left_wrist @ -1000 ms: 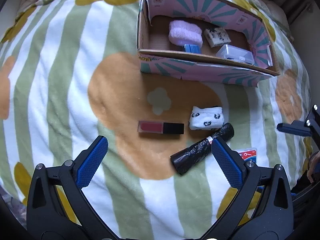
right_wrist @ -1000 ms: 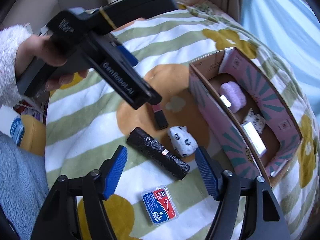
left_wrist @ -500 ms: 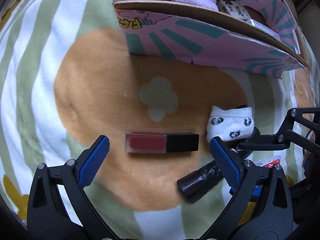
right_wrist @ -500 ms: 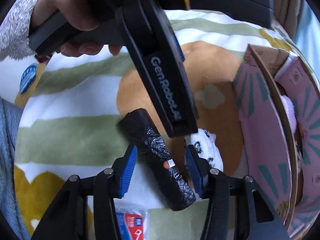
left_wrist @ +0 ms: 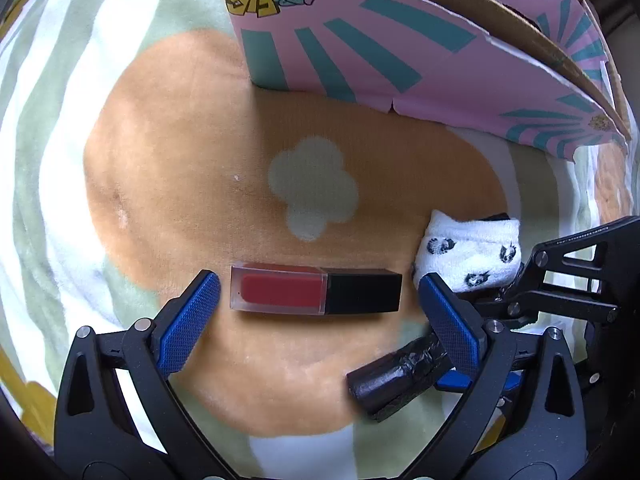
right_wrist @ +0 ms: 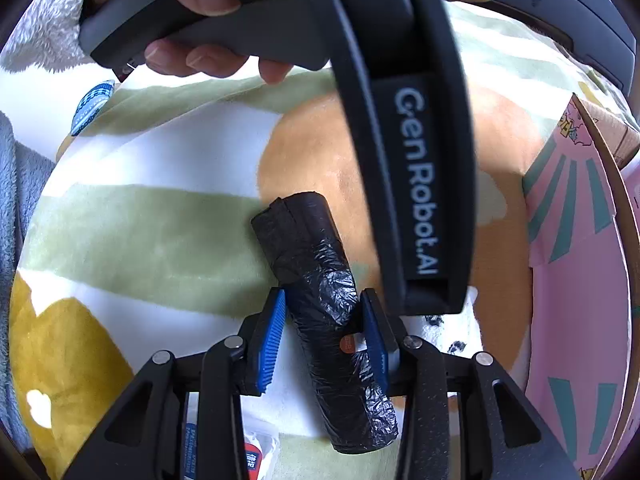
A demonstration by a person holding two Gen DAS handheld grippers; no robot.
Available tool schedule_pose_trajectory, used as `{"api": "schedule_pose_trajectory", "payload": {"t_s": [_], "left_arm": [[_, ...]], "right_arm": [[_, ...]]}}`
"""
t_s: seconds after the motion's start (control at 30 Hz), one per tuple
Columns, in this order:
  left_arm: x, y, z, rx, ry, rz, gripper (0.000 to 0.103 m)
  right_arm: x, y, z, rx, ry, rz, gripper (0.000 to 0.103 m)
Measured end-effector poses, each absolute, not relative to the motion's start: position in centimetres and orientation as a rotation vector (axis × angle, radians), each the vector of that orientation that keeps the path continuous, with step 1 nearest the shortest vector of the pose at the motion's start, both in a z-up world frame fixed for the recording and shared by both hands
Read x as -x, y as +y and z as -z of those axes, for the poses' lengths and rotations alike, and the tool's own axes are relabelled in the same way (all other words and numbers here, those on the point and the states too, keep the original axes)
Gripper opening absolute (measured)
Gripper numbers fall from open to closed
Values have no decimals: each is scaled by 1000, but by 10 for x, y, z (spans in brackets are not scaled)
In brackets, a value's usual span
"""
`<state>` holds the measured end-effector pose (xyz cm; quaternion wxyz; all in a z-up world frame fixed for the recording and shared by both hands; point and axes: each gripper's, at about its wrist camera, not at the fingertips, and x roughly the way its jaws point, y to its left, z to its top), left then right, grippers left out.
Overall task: Organize objects
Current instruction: 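Grasp the red-black lipstick with the left tool while the right tool grasps the black bag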
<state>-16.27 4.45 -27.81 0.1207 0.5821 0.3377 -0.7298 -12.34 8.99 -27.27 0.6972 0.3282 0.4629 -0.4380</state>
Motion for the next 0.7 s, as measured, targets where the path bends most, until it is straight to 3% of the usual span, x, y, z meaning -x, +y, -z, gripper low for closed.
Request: {"api": "schedule_pose_trajectory", "payload": {"t_s": [0.3, 0.7], "left_arm": [[167, 49, 284, -1698, 965, 2115, 98], [173, 52, 279, -1687, 923, 2133, 84]], "right_arm": [[120, 88, 275, -694, 1050, 978, 35], [118, 77, 276, -672, 1086, 991, 32]]}}
